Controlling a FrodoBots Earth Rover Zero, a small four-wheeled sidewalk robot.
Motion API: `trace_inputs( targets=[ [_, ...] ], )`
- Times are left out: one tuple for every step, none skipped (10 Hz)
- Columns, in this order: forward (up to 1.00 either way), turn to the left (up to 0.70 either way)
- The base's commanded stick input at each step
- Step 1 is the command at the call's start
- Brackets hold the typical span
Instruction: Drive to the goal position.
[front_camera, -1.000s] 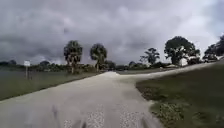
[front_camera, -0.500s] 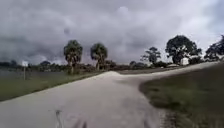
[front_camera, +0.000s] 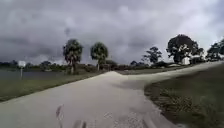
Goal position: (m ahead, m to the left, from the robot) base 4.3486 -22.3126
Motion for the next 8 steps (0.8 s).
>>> trace_inputs(
  targets=[
    [0.7,0.0],
    [0.7,0.0],
    [0.7,0.0],
    [0.7,0.0],
    [0.7,0.0],
    [0.7,0.0],
    [0.7,0.0],
    [0.7,0.0]
  ],
)
